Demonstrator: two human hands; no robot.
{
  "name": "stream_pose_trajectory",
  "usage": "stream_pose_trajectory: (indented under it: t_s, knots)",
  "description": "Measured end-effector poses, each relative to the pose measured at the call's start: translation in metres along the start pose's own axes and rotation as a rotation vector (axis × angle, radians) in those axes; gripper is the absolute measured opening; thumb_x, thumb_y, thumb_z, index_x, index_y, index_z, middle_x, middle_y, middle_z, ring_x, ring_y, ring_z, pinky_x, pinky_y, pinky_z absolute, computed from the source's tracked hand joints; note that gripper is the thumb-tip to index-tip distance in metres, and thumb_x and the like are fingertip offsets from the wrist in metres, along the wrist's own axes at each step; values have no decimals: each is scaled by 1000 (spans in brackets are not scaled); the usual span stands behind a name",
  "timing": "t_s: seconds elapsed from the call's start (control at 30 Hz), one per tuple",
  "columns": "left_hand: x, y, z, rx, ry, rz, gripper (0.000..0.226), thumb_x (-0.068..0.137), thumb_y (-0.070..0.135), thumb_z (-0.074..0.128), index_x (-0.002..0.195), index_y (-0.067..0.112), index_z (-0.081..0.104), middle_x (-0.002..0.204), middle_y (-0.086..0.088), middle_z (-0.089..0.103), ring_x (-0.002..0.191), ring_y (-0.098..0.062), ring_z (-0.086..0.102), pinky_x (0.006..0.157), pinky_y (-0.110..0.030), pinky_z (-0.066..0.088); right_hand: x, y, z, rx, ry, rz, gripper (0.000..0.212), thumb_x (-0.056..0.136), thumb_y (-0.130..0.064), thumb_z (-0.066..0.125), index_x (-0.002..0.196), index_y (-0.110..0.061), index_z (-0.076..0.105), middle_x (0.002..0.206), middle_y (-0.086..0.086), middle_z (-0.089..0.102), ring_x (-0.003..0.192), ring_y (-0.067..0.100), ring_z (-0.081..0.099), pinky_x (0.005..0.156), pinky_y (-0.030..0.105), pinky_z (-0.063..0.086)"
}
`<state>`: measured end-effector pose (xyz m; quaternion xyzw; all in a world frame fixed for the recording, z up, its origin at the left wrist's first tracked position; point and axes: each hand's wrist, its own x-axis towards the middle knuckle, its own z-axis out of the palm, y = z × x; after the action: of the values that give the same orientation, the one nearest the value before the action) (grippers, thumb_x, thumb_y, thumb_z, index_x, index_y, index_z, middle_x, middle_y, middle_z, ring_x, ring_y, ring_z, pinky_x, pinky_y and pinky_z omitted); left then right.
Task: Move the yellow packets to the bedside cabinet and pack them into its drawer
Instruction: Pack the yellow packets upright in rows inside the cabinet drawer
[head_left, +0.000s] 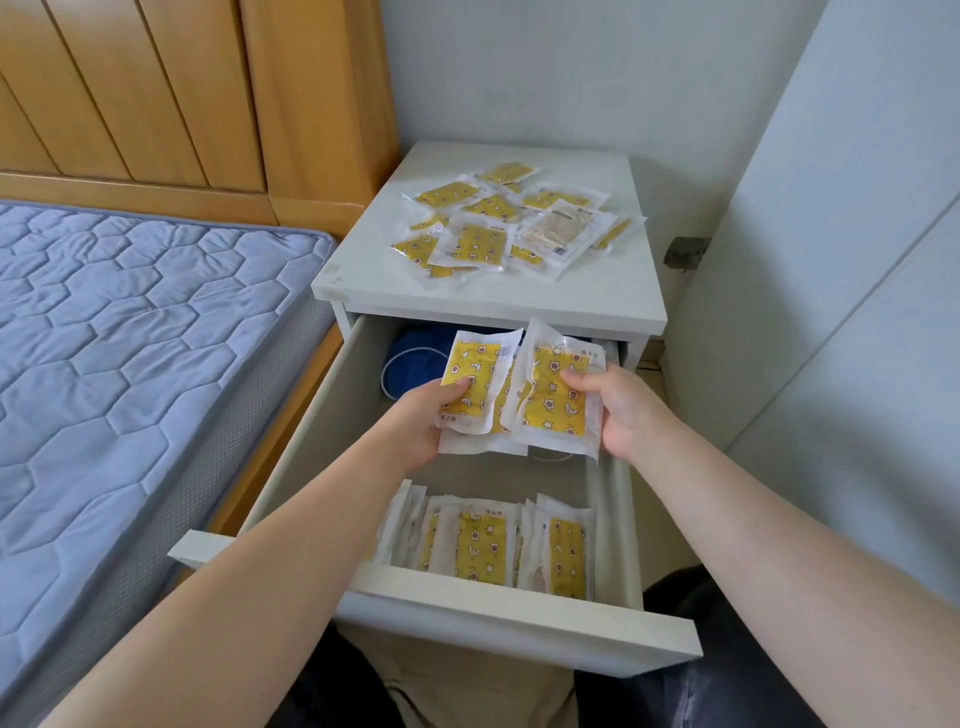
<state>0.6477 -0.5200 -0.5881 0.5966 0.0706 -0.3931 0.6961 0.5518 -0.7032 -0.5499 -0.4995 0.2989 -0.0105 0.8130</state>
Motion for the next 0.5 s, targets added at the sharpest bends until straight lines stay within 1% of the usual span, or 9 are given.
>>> stream_pose_trajectory:
  t_s: [0.07, 0.17, 0.27, 0.33, 0.4, 0.43, 0.5]
  knots:
    - [3, -5, -15, 30, 72, -24, 19, 94, 20, 59, 111, 14, 62, 101, -6, 73, 91, -25, 70, 76, -41, 56, -1, 7, 2, -3, 17, 35, 21, 88, 1, 57, 104, -11, 60, 96, 12, 71, 89, 30, 68, 71, 45, 54]
    - [5, -2, -35, 89, 181, -67, 29, 90, 21, 65, 118, 14, 61, 109, -8, 70, 98, -28, 69, 90, -47, 54, 1, 23, 5, -19, 45, 118, 25, 89, 0, 54, 112, -11, 59, 103, 15, 69, 93, 32, 67, 72, 46, 54]
    - [7, 7, -50, 93, 279, -58, 21, 89, 19, 66, 109, 14, 63, 103, -8, 72, 95, -28, 70, 90, -48, 54, 2, 41, 7, -118, 84, 201, 29, 90, 1, 52, 116, -8, 56, 108, 18, 67, 95, 34, 66, 72, 48, 54]
    - [12, 8, -57, 48, 293, -56, 24, 88, 20, 66, 111, 15, 63, 103, -7, 72, 94, -28, 71, 90, -48, 54, 1, 55, 13, -216, 84, 265, 25, 92, 3, 49, 114, -5, 56, 105, 19, 68, 91, 34, 66, 68, 47, 53]
    - [16, 7, -61, 27, 309, -64, 29, 87, 22, 68, 115, 16, 62, 105, -6, 72, 93, -28, 71, 90, -48, 54, 0, 72, 21, -322, 85, 321, 19, 92, 5, 50, 109, -1, 57, 97, 18, 68, 83, 32, 67, 66, 45, 53]
    - [18, 6, -60, 22, 300, -68, 29, 87, 22, 69, 115, 16, 62, 105, -7, 72, 92, -28, 71, 90, -47, 54, 1, 80, 25, -380, 94, 341, 19, 90, 5, 52, 108, 0, 57, 96, 19, 68, 82, 33, 67, 68, 46, 53]
    - [17, 5, -56, 21, 263, -73, 25, 88, 21, 68, 112, 15, 62, 105, -7, 72, 92, -28, 71, 89, -47, 54, 5, 97, 32, -493, 106, 354, 27, 86, 7, 57, 112, 1, 57, 104, 21, 67, 91, 36, 66, 81, 51, 53]
